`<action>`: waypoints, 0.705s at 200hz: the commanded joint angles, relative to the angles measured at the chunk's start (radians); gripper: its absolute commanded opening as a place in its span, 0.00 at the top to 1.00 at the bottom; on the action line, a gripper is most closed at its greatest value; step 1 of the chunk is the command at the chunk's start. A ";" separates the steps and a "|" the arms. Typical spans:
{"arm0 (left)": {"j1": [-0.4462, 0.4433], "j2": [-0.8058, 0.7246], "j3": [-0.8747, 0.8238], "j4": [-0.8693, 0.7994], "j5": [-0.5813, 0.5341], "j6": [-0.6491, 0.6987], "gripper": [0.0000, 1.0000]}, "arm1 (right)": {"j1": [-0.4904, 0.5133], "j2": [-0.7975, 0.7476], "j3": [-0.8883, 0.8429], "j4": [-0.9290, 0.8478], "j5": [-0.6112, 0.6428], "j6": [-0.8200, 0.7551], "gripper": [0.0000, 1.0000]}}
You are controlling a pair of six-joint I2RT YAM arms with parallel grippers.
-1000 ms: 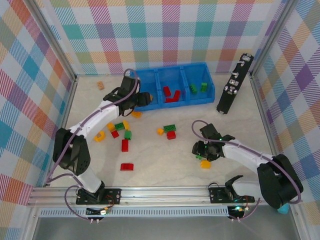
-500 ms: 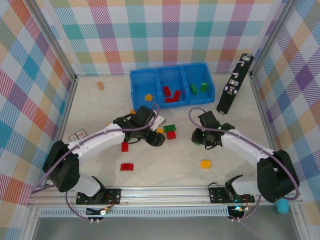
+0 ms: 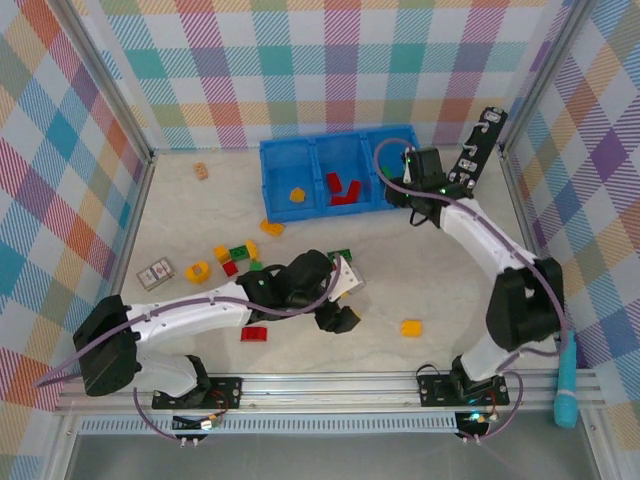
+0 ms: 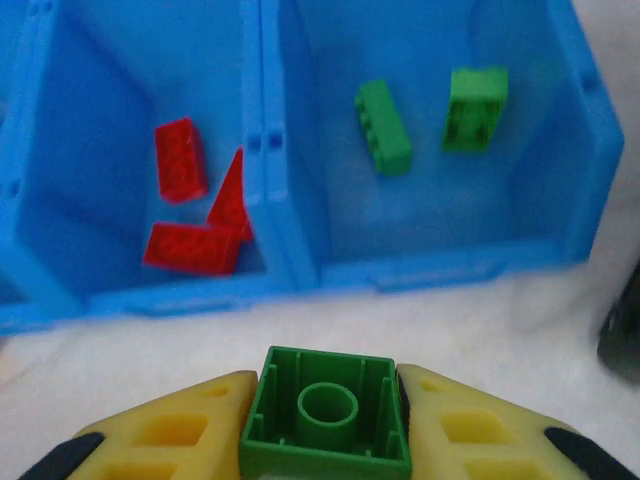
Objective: Sort the legos into containers by color
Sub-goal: Place the lego in the container.
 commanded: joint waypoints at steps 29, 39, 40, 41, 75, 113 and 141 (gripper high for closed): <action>-0.133 0.103 -0.011 0.214 -0.134 0.078 0.30 | -0.028 0.301 0.261 0.117 0.017 -0.166 0.64; -0.155 0.134 -0.013 0.262 -0.176 0.096 0.30 | -0.032 0.351 0.307 0.113 0.016 -0.176 0.64; -0.157 0.137 -0.014 0.267 -0.181 0.098 0.30 | -0.032 0.356 0.312 0.111 0.016 -0.178 0.64; -0.159 0.140 -0.014 0.272 -0.186 0.099 0.30 | -0.032 0.361 0.316 0.110 0.016 -0.178 0.64; -0.208 0.247 -0.017 0.472 -0.261 0.161 0.27 | -0.040 0.470 0.418 0.105 0.002 -0.203 0.61; -0.220 0.400 0.008 0.668 -0.235 0.233 0.25 | -0.043 0.540 0.505 0.072 -0.002 -0.222 0.48; -0.237 0.489 0.021 0.768 -0.271 0.323 0.24 | -0.045 0.529 0.488 0.074 -0.022 -0.235 0.35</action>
